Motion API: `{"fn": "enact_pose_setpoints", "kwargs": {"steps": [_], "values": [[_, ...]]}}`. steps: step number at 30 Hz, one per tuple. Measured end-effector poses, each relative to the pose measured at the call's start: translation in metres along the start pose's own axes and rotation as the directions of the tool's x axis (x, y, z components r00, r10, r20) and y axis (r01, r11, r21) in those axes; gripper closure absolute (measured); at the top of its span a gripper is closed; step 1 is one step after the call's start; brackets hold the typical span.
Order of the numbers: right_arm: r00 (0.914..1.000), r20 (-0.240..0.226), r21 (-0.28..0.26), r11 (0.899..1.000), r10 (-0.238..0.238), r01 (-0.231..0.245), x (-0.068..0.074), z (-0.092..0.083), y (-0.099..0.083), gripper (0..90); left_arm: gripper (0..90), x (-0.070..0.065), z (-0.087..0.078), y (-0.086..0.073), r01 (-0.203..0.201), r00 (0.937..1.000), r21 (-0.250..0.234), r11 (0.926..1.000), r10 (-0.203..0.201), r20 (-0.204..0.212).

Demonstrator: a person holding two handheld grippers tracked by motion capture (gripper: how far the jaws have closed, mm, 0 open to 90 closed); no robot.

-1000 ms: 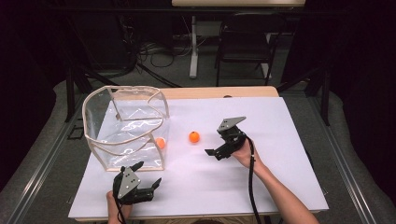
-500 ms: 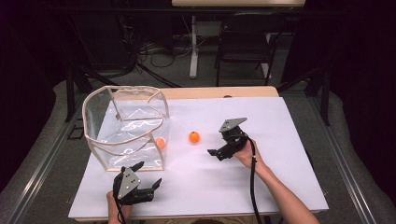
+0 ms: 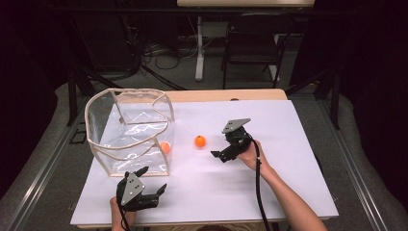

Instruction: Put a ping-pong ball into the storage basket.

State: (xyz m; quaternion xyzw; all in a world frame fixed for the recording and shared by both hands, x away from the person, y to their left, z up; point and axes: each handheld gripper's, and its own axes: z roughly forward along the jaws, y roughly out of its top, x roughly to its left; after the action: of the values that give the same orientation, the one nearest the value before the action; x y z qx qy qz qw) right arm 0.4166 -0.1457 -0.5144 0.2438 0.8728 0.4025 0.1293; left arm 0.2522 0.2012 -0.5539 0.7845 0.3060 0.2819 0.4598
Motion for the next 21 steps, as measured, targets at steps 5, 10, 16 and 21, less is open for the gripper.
{"fn": "enact_pose_setpoints", "kwargs": {"steps": [5,10,16,21], "values": [[1.0000,-0.010,-0.003,1.000,-0.002,0.002,0.000,0.006,0.005,0.0,16.0,0.000,0.001,0.000,-0.003,1.0000,0.004,1.0000,0.003,0.002],[0.9998,-0.016,-0.004,1.000,-0.009,0.009,0.000,0.010,0.011,0.0,16.0,0.001,0.000,-0.001,0.002,1.0000,0.001,1.0000,-0.002,0.002],[0.9996,-0.015,-0.004,1.000,-0.025,0.025,0.003,0.014,0.017,0.0,16.0,0.000,0.000,0.000,-0.002,1.0000,0.003,1.0000,0.002,0.002],[0.9995,-0.020,-0.014,1.000,-0.024,0.024,0.003,0.016,0.022,0.0,16.0,0.000,0.001,0.000,0.000,1.0000,0.004,1.0000,0.000,0.005]]}}
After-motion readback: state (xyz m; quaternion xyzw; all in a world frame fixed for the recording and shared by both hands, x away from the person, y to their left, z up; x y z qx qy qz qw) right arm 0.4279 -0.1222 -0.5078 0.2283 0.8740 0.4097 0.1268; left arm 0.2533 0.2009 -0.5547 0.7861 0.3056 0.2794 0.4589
